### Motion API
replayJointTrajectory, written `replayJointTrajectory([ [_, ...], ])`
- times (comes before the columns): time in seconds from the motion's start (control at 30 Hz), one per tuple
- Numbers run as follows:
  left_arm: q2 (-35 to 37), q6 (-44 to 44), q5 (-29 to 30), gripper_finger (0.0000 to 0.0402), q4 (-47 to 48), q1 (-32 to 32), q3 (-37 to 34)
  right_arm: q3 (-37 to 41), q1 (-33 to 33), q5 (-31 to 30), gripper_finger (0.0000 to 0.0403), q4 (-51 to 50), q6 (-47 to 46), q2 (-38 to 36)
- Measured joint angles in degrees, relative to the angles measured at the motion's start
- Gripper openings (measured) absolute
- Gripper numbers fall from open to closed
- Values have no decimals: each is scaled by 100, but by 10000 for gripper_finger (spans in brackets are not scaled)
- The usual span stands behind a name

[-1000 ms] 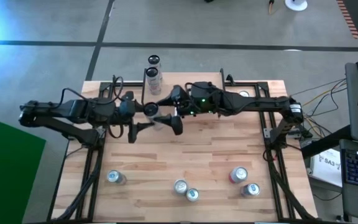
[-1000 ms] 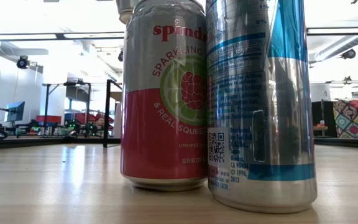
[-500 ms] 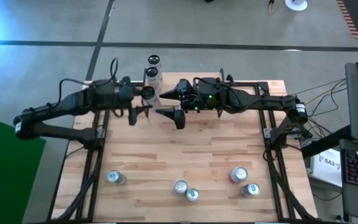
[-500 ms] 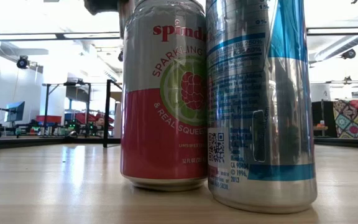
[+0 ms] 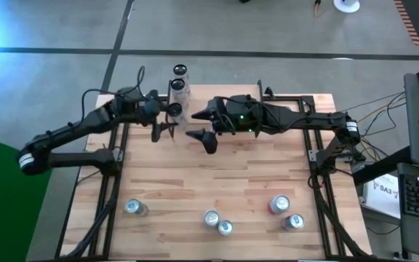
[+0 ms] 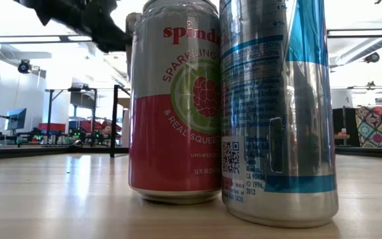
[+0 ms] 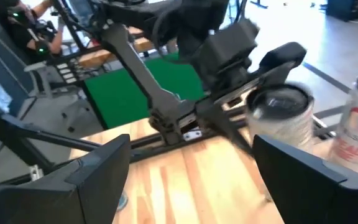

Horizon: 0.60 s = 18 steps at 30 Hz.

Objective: Place canned beverage on shelf
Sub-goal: Put the white-pink soda can on the shelf aligned with the other white-pink soda cans

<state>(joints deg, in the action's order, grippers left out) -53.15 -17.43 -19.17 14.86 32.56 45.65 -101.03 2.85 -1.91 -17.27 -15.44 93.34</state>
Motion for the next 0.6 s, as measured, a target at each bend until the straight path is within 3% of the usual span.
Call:
replayJointTrajectory([
  [0.23,-8,-72,212,242,-648,158,-564,0,4,-198,327,-5,1,0],
  [0.6,-413,-96,69,242,-523,516,-200,0,17,-267,327,-7,33,0],
])
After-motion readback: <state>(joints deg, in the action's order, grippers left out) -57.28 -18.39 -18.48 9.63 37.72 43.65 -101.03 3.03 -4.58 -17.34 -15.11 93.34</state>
